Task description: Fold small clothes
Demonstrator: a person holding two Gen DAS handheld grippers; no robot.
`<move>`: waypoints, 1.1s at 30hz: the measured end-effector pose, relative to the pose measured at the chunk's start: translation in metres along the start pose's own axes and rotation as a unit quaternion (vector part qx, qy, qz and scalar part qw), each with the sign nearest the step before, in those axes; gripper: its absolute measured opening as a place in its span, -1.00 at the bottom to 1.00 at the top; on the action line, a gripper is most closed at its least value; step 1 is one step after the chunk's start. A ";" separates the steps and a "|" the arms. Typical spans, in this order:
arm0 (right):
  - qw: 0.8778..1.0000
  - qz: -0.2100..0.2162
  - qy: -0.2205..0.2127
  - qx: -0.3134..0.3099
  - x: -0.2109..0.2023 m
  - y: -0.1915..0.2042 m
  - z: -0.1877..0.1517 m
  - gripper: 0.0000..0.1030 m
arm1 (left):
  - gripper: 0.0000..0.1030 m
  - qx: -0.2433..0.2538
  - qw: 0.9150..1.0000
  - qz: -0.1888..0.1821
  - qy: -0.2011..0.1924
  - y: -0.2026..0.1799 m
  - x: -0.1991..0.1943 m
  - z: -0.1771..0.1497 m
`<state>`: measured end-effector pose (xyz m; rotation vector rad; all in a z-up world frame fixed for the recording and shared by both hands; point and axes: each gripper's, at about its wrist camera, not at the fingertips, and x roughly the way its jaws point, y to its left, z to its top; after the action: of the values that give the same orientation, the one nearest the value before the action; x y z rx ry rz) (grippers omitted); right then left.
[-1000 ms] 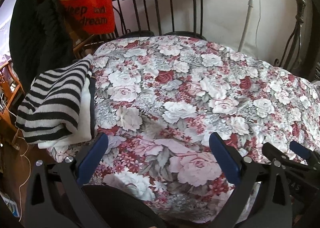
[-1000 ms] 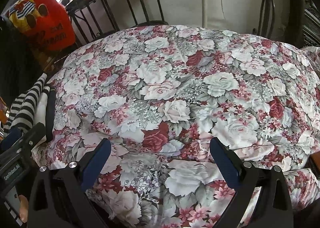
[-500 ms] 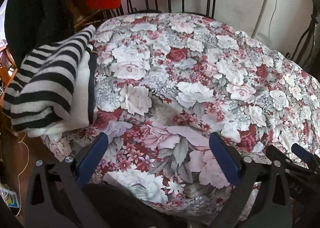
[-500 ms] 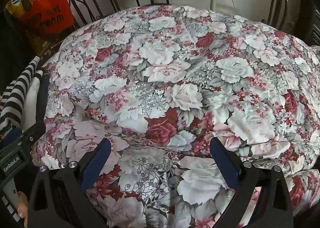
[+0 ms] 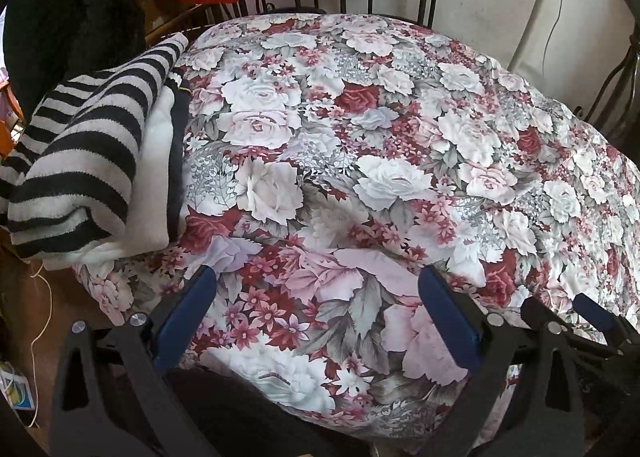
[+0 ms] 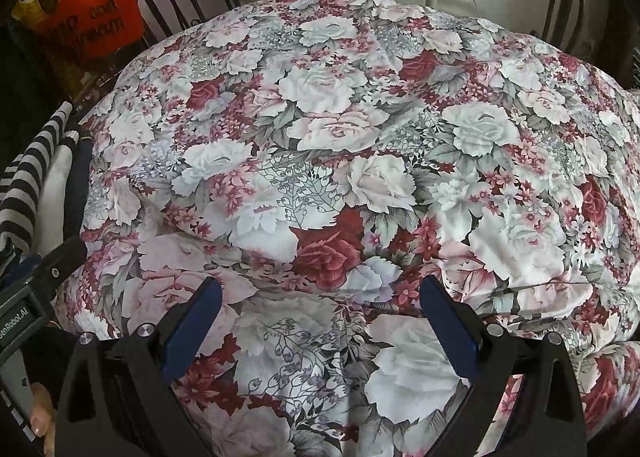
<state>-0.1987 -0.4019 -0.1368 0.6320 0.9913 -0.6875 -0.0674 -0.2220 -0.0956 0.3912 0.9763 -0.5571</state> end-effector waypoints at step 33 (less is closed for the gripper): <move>1.000 -0.006 -0.005 -0.006 -0.006 -0.004 0.001 0.93 | 0.91 0.009 1.000 0.006 -0.020 -0.005 -0.013 0.007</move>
<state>-0.2035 -0.4036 -0.1313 0.6120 0.9908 -0.6933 -0.0711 -0.2268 -0.0814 0.4006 0.9303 -0.5618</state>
